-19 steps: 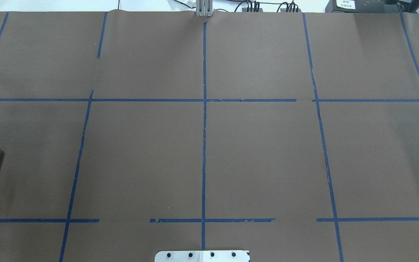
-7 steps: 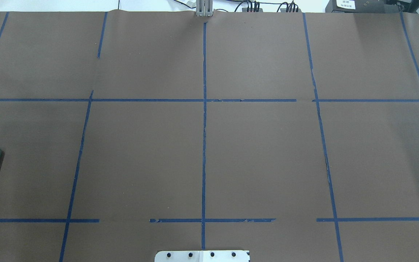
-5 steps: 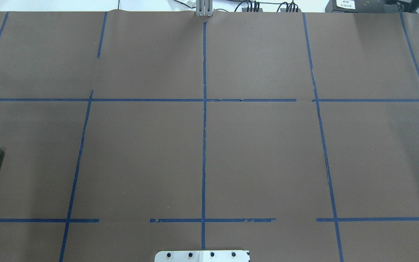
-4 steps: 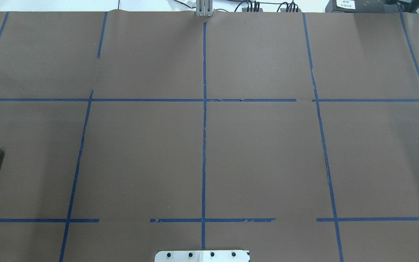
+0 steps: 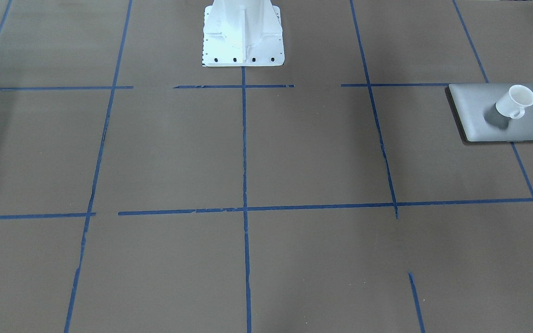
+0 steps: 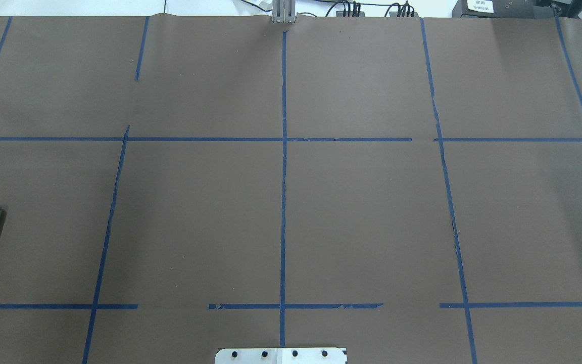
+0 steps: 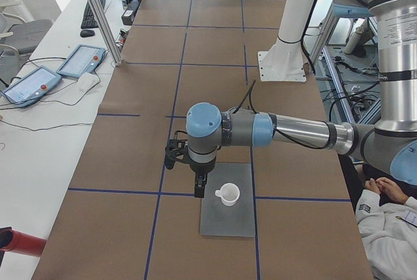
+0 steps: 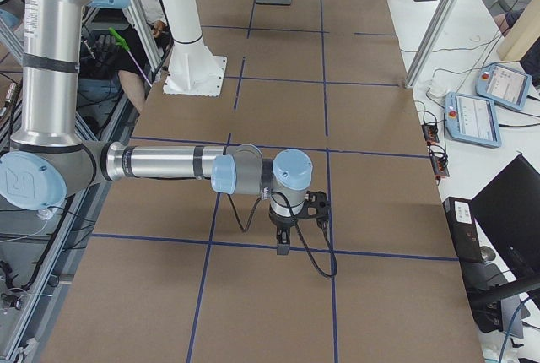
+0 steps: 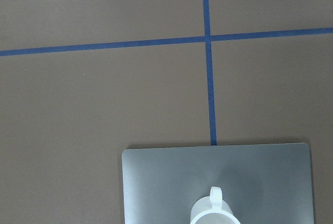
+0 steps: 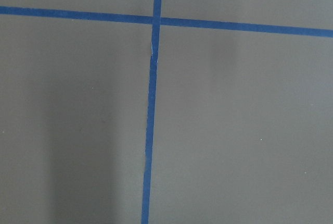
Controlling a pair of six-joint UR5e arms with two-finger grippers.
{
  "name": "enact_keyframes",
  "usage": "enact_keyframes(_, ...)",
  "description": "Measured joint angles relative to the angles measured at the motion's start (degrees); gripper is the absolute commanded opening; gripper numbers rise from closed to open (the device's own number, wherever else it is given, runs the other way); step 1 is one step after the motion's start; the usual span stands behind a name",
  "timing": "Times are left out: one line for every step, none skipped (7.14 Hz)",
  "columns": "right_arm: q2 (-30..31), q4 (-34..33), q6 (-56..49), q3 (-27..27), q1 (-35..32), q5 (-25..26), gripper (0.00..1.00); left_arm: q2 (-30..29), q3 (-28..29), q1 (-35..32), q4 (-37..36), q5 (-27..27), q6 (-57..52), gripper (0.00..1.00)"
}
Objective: Place cup on laptop
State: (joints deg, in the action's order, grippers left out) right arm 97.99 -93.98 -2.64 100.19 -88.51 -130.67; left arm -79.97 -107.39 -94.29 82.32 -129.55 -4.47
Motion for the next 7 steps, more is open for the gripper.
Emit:
enact_keyframes(0.0,0.0,0.0,0.0,0.0,0.0,1.0,0.0,1.4,0.2,1.6,0.3,0.6,1.0)
enact_keyframes(0.0,0.0,0.0,0.0,0.0,0.0,1.0,0.0,2.6,0.3,3.2,0.4,1.3,1.0)
enact_keyframes(0.0,0.0,0.0,0.0,0.0,0.0,1.0,-0.1,3.1,0.4,3.9,0.4,1.8,1.0)
enact_keyframes(0.0,0.0,0.0,0.0,0.0,0.0,1.0,-0.1,3.3,0.5,4.3,0.4,2.1,1.0)
enact_keyframes(0.0,0.0,0.0,0.0,0.0,0.0,1.0,-0.1,3.2,0.7,4.4,0.3,2.3,1.0)
enact_keyframes(0.0,0.0,0.0,0.0,0.0,0.0,1.0,-0.2,3.1,1.1,4.4,0.2,3.1,1.0)
enact_keyframes(0.0,0.0,0.0,0.0,0.0,0.0,1.0,-0.2,2.9,2.1,4.9,0.2,4.5,1.0)
